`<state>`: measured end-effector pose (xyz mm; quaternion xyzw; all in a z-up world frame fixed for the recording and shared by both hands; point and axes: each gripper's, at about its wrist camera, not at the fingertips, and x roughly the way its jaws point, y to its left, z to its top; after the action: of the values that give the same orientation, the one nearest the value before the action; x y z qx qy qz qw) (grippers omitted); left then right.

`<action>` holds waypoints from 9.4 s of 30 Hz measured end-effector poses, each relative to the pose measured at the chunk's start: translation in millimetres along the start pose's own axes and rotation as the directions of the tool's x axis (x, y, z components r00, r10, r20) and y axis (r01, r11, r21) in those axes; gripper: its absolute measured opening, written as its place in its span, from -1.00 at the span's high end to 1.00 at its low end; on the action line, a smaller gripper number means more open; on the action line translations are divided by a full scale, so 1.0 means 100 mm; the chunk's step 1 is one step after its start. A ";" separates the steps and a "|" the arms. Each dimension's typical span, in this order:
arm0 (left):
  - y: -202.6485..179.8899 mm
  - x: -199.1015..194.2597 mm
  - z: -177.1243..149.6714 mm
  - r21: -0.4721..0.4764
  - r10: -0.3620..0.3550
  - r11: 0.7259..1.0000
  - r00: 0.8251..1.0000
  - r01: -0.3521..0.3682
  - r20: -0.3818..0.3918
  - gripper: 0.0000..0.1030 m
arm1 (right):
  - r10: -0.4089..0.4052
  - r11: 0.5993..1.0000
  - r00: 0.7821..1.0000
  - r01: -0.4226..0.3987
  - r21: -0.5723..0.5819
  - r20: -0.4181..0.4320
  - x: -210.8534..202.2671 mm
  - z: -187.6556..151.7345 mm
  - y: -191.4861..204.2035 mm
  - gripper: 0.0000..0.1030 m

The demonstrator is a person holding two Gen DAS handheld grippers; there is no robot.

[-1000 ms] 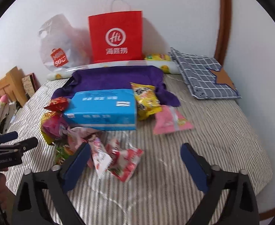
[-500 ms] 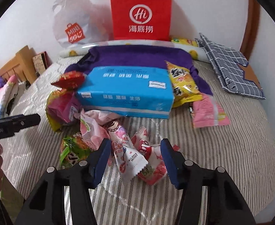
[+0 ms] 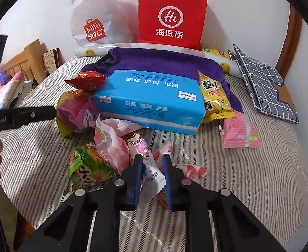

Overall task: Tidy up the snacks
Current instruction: 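Close right gripper on white-pink Lotso bar while left tool approaches pink-yellow chip bag, then grasp pink-yellow chip bag with left gripper while right gripper lifts Lotso bar, then carry chip bag in left gripper while right gripper carries Lotso bar toward purple towel, then lower chip bag onto purple towel and open left gripper while right releases Lotso bar there, then withdraw both grippers from the purple towel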

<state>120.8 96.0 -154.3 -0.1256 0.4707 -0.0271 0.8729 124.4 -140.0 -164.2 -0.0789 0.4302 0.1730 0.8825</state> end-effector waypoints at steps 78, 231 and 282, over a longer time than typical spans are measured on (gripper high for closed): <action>0.07 0.14 0.04 -0.050 -0.053 0.997 0.998 0.050 -0.045 -0.17 | -0.104 0.965 0.992 0.119 0.232 -0.075 0.22 -0.27 -0.89 0.52; -0.63 1.27 2.00 0.121 -0.100 0.987 0.994 0.104 -0.042 -0.05 | -0.039 0.980 0.999 0.034 0.196 0.022 1.29 1.83 -1.13 0.65; -0.92 0.22 1.60 0.137 -0.092 0.987 0.995 0.086 0.036 -0.52 | -0.090 0.976 0.990 0.065 0.208 0.109 0.07 1.36 -0.90 -0.09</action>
<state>272.4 34.0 -65.3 -0.0877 0.4434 -0.0952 0.8869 261.1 -182.4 -86.9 0.0057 0.3896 0.0976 0.9158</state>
